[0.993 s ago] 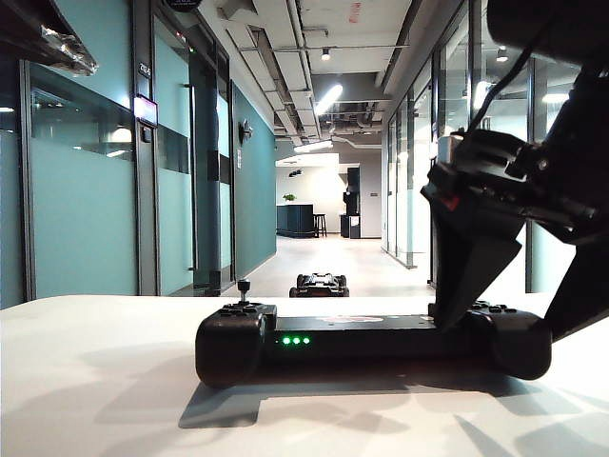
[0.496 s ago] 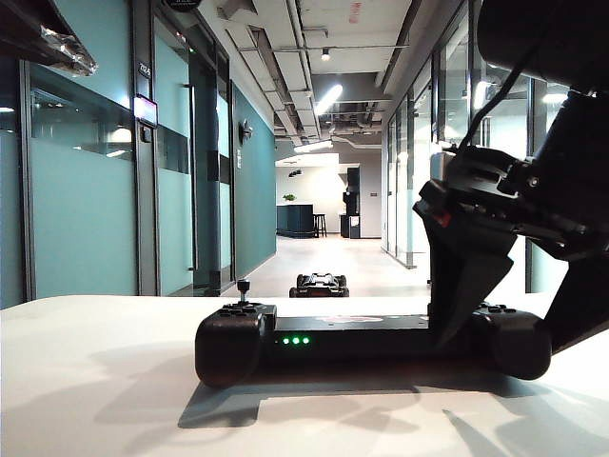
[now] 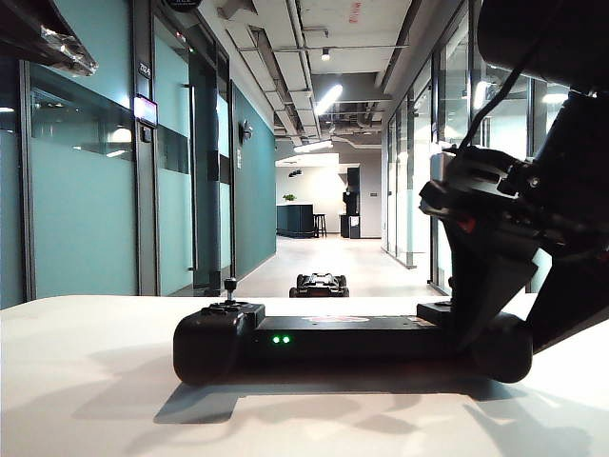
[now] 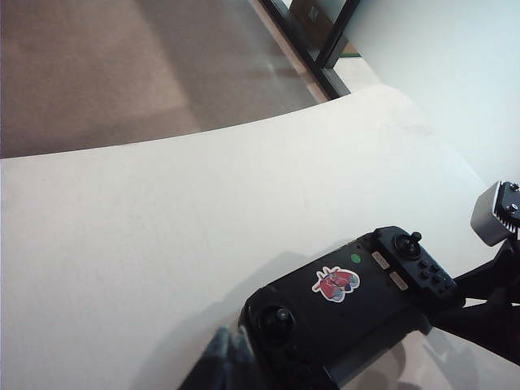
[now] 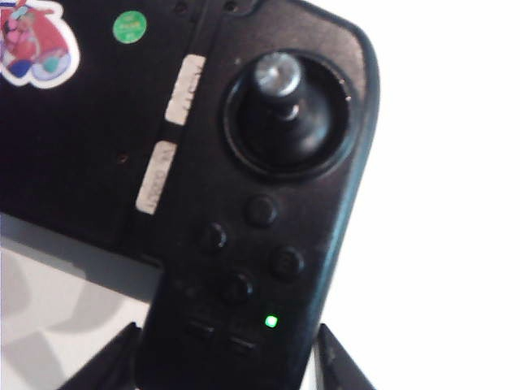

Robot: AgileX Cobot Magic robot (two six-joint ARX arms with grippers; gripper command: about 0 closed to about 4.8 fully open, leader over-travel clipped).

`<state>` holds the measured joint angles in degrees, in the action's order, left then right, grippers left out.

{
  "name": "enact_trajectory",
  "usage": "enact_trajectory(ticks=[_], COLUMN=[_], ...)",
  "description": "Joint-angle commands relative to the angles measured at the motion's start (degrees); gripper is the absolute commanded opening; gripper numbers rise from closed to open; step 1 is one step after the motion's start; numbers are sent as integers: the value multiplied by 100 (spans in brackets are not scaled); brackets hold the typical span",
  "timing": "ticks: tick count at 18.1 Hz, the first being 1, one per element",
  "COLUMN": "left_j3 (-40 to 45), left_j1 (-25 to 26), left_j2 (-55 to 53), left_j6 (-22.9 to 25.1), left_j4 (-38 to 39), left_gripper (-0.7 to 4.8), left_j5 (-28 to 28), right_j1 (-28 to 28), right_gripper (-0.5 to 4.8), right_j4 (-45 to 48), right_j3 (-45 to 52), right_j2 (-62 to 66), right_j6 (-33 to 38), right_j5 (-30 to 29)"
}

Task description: Push the left joystick on the remote control sitting on the white table forward to make the robot dog walk in a straight line until it approaches the door.

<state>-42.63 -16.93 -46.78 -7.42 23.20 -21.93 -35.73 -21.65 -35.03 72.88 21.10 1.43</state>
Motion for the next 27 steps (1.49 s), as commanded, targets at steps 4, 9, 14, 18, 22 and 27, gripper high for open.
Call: enact_trajectory(ticks=[4, 9, 14, 18, 22, 27], left_j3=[-26, -22, -22, -22, -22, -24], left_j1=[-4, -4, -4, -4, -155, -1005], left_j2=[9, -350, -1073, -1617, -2153, -3023], left_j6=[-2, 321, 929, 979, 981, 997], left_j4=[48, 20, -59, -442, -890, -1639], left_gripper=[-5, -6, -6, -6, -6, -5], left_j5=[-44, -944, -1471, -1720, -1908, -1834], right_j1=[-7, -9, -11, -20, -20, -20], right_gripper=[169, 166, 166, 166, 166, 166], right_j4=[98, 236, 240, 264, 262, 262], right_j3=[-22, -22, -22, -22, -22, -20], right_j2=[-24, -24, -24, -24, -20, -20], right_j6=[48, 769, 890, 868, 866, 868], right_j5=[-2, 168, 575, 1104, 1305, 1325])
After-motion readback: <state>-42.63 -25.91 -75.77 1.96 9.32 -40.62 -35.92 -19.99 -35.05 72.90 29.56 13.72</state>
